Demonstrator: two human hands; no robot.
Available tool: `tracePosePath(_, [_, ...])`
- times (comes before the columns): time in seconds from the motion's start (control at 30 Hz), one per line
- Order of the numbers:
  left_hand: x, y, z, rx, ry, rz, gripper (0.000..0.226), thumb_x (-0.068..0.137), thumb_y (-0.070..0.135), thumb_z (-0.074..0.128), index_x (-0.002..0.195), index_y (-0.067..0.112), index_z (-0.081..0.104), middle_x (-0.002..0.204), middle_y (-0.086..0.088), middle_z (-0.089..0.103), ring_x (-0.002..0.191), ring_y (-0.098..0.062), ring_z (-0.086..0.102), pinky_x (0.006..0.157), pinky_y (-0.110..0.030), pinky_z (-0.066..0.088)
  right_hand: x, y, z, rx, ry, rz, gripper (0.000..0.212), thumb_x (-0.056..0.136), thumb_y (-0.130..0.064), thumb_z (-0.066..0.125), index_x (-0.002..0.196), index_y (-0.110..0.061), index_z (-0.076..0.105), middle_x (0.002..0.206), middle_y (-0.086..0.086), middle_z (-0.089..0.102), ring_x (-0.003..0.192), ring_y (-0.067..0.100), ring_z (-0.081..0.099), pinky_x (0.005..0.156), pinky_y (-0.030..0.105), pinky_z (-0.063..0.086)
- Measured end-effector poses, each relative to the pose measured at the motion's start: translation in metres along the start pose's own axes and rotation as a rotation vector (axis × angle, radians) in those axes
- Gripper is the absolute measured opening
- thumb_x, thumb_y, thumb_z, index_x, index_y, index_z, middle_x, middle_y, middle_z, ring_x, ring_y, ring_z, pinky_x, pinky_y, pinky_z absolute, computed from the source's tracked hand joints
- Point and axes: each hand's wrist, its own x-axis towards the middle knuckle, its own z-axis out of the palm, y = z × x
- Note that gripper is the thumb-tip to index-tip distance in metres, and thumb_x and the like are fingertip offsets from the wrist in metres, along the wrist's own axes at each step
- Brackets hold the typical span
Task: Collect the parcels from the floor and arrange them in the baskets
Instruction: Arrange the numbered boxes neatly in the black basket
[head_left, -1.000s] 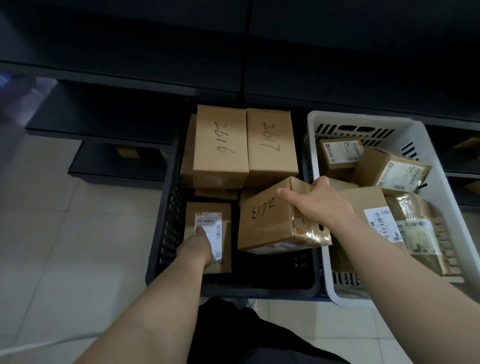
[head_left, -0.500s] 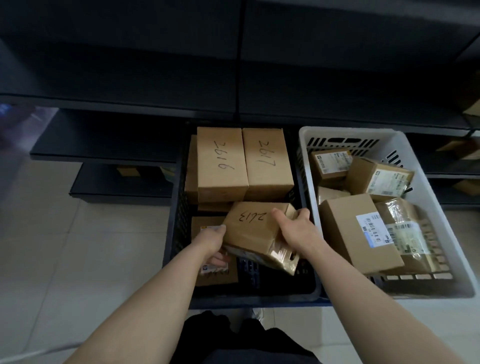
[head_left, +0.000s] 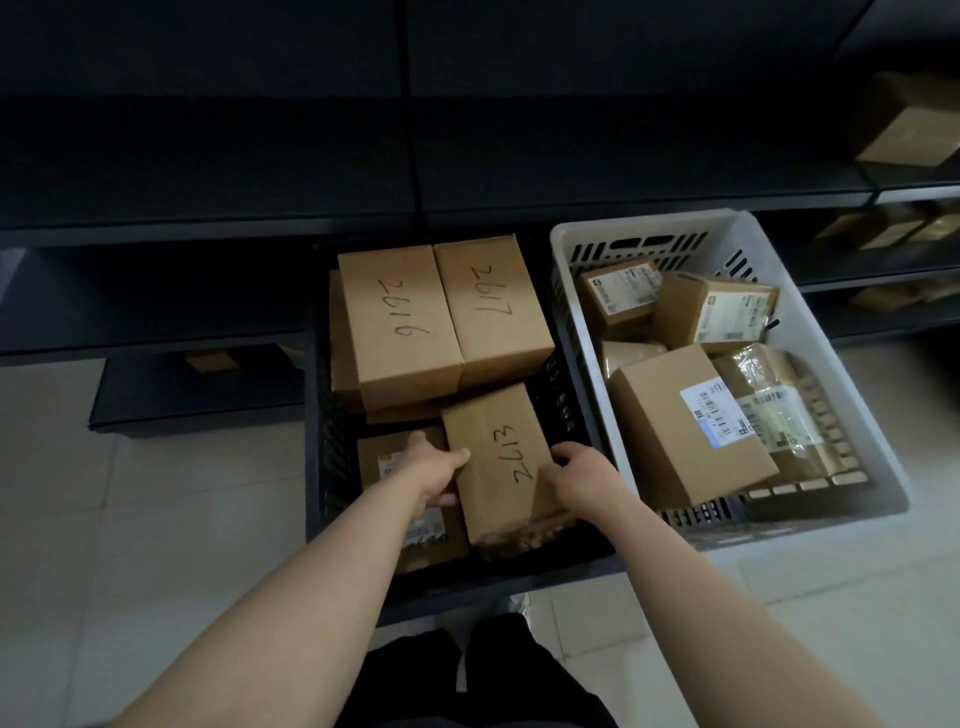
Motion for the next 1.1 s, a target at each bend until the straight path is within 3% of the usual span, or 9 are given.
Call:
tracePosePath(0.1, [0.0,-0.006,0.011,0.061,-0.091,-0.013,0.059,0.096,0.018,0.058,0.147,0.009,0.031,0.14,-0.012,0.048,0.11,-0.022,0.053,0.089,-0.039,0.055,0.011,0.009,0.006,0.003,-0.006,0.046,0.047,0.101,-0.017,0.045,0.148,-0.015,0.039,0.128,0.008,0.061,0.106,0.025,0.062,0.084,0.035,0.054])
tracePosePath(0.2, [0.003,-0.013,0.018,0.074,-0.098,-0.006,0.057,0.096,0.015,0.058,0.147,0.01,0.034,0.138,-0.01,0.05,0.108,-0.019,0.053,0.09,-0.039,0.055,0.023,0.013,0.007,-0.07,-0.014,0.083,0.038,0.098,-0.007,0.043,0.135,-0.01,0.052,0.118,0.012,0.064,0.101,0.027,0.062,0.08,0.034,0.054])
tracePosePath(0.37, [0.012,-0.008,0.025,0.078,-0.083,-0.004,0.051,0.099,0.011,0.052,0.146,0.008,0.036,0.141,-0.012,0.047,0.105,-0.018,0.051,0.089,-0.037,0.054,0.041,0.012,0.01,-0.273,-0.006,0.067,0.024,0.096,-0.002,0.044,0.114,-0.002,0.06,0.085,0.008,0.058,0.066,0.018,0.052,0.055,0.026,0.042])
tracePosePath(0.47, [0.022,-0.009,0.023,0.089,-0.057,-0.031,0.05,0.098,0.012,0.053,0.145,0.009,0.038,0.14,-0.012,0.049,0.115,-0.022,0.055,0.088,-0.039,0.056,0.05,0.008,0.021,-0.366,-0.023,0.039,0.024,0.096,-0.002,0.046,0.117,-0.001,0.055,0.098,0.013,0.063,0.086,0.026,0.062,0.063,0.029,0.045])
tracePosePath(0.63, [0.036,-0.021,0.02,0.094,-0.042,-0.063,0.041,0.098,0.011,0.053,0.139,0.009,0.047,0.132,-0.01,0.055,0.109,-0.022,0.058,0.089,-0.04,0.056,0.061,0.009,0.044,-0.334,-0.075,0.045,0.035,0.094,-0.008,0.05,0.128,-0.002,0.048,0.125,0.017,0.058,0.11,0.031,0.059,0.083,0.034,0.051])
tracePosePath(0.7, [0.042,-0.025,0.02,0.089,-0.044,-0.067,0.038,0.098,0.011,0.052,0.135,0.01,0.051,0.13,-0.01,0.058,0.112,-0.025,0.06,0.09,-0.044,0.055,0.063,0.011,0.048,-0.334,-0.077,0.056,0.04,0.094,-0.009,0.048,0.133,-0.002,0.041,0.13,0.018,0.054,0.114,0.032,0.057,0.088,0.036,0.05])
tracePosePath(0.87, [0.046,-0.033,0.022,0.138,-0.067,-0.056,0.029,0.099,0.012,0.047,0.127,0.018,0.055,0.123,-0.006,0.059,0.109,-0.023,0.06,0.089,-0.036,0.056,0.071,0.017,0.051,-0.275,-0.136,0.085,0.05,0.091,-0.017,0.057,0.134,-0.001,0.039,0.133,0.018,0.05,0.119,0.032,0.053,0.097,0.036,0.048])
tracePosePath(1.0, [0.051,-0.045,0.026,0.21,-0.078,-0.026,0.034,0.097,0.013,0.047,0.13,0.019,0.055,0.11,-0.002,0.066,0.084,-0.019,0.06,0.071,-0.03,0.05,0.078,0.026,0.056,-0.184,-0.174,0.109,0.043,0.093,-0.013,0.053,0.133,-0.001,0.04,0.131,0.017,0.052,0.117,0.03,0.053,0.091,0.03,0.045])
tracePosePath(1.1, [0.053,-0.05,0.03,0.247,-0.081,-0.02,0.043,0.098,0.015,0.049,0.141,0.015,0.047,0.12,0.003,0.062,0.107,-0.018,0.057,0.093,-0.028,0.045,0.083,0.031,0.06,-0.158,-0.187,0.111,0.043,0.095,-0.01,0.051,0.136,-0.003,0.041,0.133,0.016,0.053,0.119,0.029,0.053,0.089,0.026,0.042])
